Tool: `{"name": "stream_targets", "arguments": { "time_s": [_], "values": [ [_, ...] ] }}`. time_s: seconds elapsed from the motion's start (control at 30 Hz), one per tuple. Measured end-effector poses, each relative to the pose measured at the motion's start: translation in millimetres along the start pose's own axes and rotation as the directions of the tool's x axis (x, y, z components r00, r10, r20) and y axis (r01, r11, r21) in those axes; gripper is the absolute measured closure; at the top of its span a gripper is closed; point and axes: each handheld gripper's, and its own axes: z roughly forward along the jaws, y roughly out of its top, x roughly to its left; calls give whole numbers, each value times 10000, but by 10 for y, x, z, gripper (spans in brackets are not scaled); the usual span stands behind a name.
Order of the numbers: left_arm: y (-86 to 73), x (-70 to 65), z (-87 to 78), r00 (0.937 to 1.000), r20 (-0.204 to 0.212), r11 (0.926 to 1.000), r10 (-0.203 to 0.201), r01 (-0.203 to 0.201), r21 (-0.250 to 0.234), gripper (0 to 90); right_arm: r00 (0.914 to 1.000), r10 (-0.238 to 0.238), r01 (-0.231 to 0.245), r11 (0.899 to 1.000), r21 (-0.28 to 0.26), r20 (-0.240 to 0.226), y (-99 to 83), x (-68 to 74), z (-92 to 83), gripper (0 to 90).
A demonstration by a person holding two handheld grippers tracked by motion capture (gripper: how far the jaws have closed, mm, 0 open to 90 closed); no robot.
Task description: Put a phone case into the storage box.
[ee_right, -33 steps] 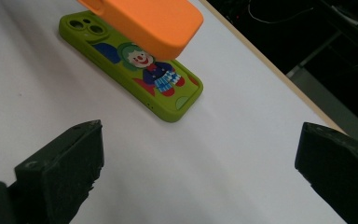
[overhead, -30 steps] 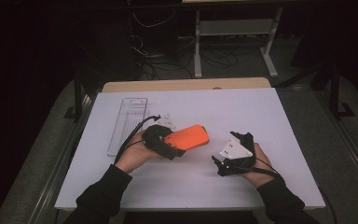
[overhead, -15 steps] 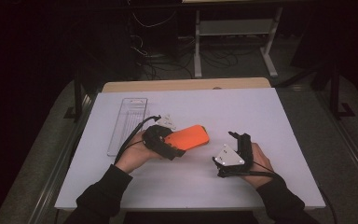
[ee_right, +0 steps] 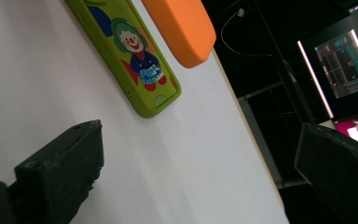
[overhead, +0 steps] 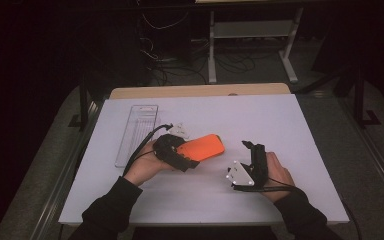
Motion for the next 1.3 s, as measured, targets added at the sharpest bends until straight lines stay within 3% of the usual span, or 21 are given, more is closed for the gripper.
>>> {"name": "stream_targets", "arguments": {
  "time_s": [0.13, 0.23, 0.33, 0.37, 0.4, 0.57, 0.67, 0.7, 0.77, 0.83, 0.87, 0.9, 0.93, 0.97, 1.1, 1.17, 1.3],
  "values": [
    [-1, 2, -1, 10000, 7, 10000, -22, 22, 0, 152, 9992, -342, 344, 9994, -46, 222, 22, 31, 0, 4],
    [0, -1, -3, 10000, 6, 10000, -6, 6, -5, 152, 9939, -1007, 1016, 9947, -177, 444, 35, 44, 6, 4],
    [2, -6, -4, 10000, 52, 10000, -56, 56, -16, 152, 9916, -1183, 1191, 9928, -122, 525, 61, 85, -1, 4],
    [3, -6, -4, 10000, 56, 10000, -62, 62, -19, 151, 9834, -1711, 1720, 9850, -102, 600, 61, 73, 2, 4],
    [2, -6, -4, 10000, 45, 10000, -67, 67, -35, 152, 9812, -1822, 1831, 9830, -91, 630, 65, 84, 1, 4],
    [7, -5, -4, 10000, 93, 10000, -32, 33, -80, 152, 9738, -2120, 2140, 9767, -164, 819, 87, 120, 3, 4],
    [8, -13, 4, 9999, 101, 10000, -11, 12, -88, 151, 9738, -2117, 2144, 9764, -249, 832, 110, 147, -1, 4],
    [9, -18, 4, 9999, 117, 10000, -29, 30, -55, 152, 9671, -2361, 2402, 9701, -341, 947, 126, 138, -2, 4],
    [10, -25, 8, 9999, 170, 10000, -23, 24, -64, 151, 9651, -2441, 2486, 9678, -385, 950, 140, 160, -3, 4],
    [15, -21, 6, 9998, 179, 9999, 93, -91, -76, 151, 9674, -2387, 2425, 9695, -370, 847, 152, 192, 0, 4],
    [16, -40, 16, 9996, 252, 9997, -121, 126, -227, 151, 9676, -2379, 2417, 9696, -372, 850, 161, 202, 0, 4],
    [18, -33, 5, 9997, 250, 10000, 45, -43, -83, 152, 9656, -2428, 2473, 9682, -391, 932, 170, 210, 2, 4],
    [18, -53, 12, 9995, 270, 9996, -156, 162, -221, 152, 9649, -2456, 2501, 9674, -404, 936, 182, 218, 5, 4],
    [22, -45, 8, 9998, 222, 9998, 11, -6, -199, 152, 9600, -2605, 2663, 9627, -481, 1025, 198, 216, 9, 4],
    [25, -42, -4, 9995, 302, 9999, 65, -61, -135, 152, 9594, -2572, 2662, 9614, -697, 1162, 262, 244, 31, 4],
    [23, -43, -4, 9996, 280, 9995, -97, 105, -285, 152, 9557, -2701, 2798, 9570, -764, 1171, 296, 242, 49, 6],
    [18, -16, -21, 9996, 267, 9997, -47, 53, -238, 152, 9500, -2815, 2946, 9516, -881, 1353, 359, 237, 97, 6]
  ]
}}
